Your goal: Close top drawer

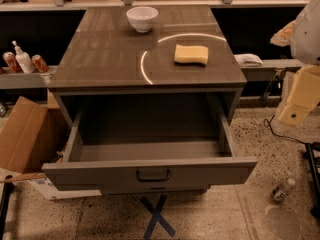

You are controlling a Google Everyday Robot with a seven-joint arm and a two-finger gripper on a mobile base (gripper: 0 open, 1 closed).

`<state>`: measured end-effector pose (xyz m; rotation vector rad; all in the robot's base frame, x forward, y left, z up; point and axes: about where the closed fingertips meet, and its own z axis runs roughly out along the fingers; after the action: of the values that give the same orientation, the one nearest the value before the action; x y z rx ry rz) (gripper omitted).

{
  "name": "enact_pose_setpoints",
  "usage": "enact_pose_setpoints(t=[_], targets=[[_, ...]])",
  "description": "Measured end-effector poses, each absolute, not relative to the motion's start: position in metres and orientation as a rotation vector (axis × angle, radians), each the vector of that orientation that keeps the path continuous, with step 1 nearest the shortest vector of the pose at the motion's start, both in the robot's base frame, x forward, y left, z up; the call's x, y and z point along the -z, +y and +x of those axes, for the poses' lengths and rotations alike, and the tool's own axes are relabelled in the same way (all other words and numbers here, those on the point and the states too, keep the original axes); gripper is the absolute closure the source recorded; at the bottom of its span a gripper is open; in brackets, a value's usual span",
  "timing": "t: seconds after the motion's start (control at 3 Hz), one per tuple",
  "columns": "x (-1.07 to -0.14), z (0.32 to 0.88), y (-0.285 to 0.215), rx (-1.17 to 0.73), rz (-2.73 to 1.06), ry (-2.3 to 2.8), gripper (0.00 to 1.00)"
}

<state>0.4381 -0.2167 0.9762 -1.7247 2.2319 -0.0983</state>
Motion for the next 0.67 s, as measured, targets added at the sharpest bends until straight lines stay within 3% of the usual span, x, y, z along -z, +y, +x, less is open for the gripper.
enact_pose_setpoints(t=[0.67], targets=[[-0.957, 0.439, -0.211, 0.061, -1.766, 2.195, 0.0]])
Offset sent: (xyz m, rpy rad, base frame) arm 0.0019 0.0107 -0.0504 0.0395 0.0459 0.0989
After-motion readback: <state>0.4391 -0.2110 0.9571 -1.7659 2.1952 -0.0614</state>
